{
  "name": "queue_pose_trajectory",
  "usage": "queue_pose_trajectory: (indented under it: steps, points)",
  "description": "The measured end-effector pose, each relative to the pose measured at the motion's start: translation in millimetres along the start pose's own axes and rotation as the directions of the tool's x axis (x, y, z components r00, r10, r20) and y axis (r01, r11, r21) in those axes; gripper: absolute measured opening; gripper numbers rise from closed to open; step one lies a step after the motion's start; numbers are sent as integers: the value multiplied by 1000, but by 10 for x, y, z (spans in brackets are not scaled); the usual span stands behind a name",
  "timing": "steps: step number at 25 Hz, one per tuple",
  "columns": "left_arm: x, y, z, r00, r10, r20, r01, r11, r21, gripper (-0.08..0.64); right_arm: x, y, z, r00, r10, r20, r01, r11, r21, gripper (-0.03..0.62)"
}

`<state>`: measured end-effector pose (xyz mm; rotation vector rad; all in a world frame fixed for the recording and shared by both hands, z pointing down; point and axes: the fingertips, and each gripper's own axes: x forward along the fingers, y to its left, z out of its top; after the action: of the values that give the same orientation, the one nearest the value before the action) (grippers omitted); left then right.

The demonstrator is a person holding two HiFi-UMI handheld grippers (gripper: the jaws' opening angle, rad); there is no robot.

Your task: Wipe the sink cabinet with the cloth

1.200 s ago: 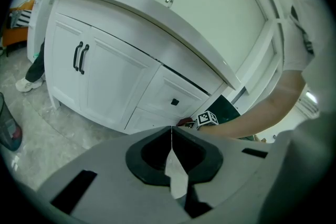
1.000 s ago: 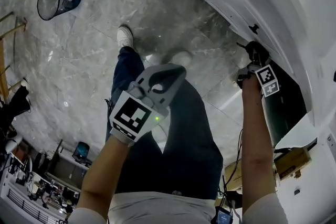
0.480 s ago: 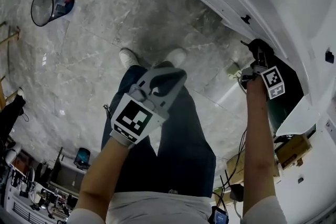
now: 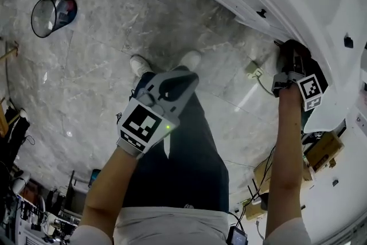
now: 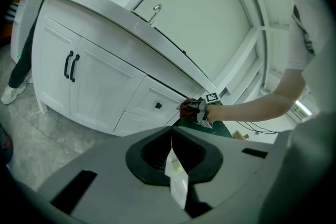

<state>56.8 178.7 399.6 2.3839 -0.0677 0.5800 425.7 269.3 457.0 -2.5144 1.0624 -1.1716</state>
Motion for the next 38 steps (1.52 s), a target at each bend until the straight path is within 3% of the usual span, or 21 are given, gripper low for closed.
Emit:
queue_pose_trajectory:
  steps: [10,19,31,38]
  points:
    - [-204,111,72,1000,-13,24,12,1000,9,15,-106,205,126,998,-9,62,7,999,38,156]
    - [-409,310,19,998,29,57,-28,999,-27,15,105,906,-78,994,104,27,-104,995,-14,155]
    - [-638,465,-34,991,82,106,-74,994,-75,15,390,1745,-387,973,231,-18,-231,973,10,155]
    - [-839,584,-63,985,107,138,-93,990,-102,15,477,2024,-515,971,237,-40,-238,971,-16,155]
